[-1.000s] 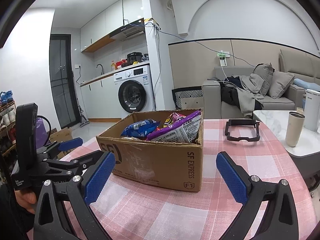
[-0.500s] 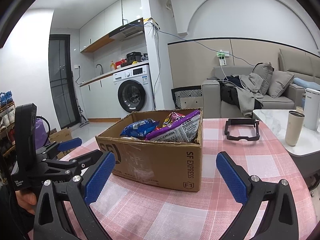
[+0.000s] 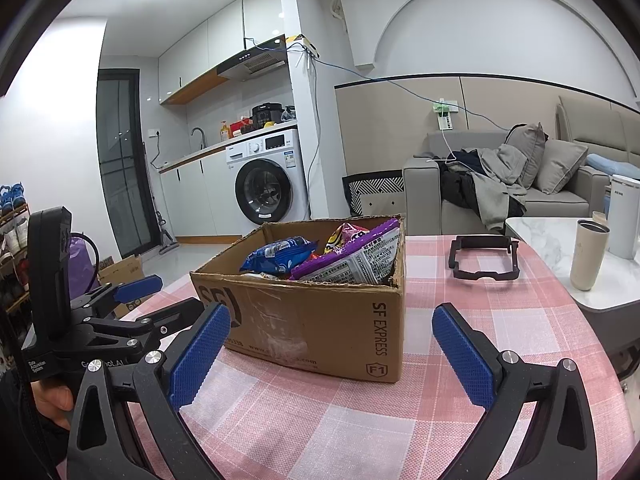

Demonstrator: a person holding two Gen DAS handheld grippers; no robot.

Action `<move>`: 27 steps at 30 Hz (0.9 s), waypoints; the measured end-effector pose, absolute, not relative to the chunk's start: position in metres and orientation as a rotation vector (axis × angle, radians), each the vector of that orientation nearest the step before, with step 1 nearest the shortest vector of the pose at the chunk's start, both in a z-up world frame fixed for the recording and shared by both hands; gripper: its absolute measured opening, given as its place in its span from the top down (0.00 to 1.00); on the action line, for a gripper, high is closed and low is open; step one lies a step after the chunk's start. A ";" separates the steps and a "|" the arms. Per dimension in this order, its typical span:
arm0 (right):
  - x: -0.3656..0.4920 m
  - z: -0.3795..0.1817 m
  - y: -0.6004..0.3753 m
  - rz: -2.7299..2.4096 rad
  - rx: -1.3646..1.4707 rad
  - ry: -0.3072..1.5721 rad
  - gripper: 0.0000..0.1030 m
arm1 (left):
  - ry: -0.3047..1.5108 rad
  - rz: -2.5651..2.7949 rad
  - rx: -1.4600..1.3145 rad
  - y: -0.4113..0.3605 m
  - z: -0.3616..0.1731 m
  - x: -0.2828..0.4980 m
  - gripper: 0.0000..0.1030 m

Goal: Organize snacks

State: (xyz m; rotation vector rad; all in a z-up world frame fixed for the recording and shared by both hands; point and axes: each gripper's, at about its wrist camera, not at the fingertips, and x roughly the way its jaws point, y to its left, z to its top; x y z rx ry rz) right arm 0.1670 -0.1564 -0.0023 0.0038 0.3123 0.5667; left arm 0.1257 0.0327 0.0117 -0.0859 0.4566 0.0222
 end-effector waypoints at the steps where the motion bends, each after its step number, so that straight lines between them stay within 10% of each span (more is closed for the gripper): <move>1: 0.167 -0.003 -0.156 0.567 0.004 0.313 0.00 | 0.456 0.022 -0.086 0.033 0.012 0.126 0.00; 27: 0.166 -0.003 -0.157 0.566 0.002 0.313 0.00 | 0.459 0.027 -0.095 0.035 0.011 0.125 0.00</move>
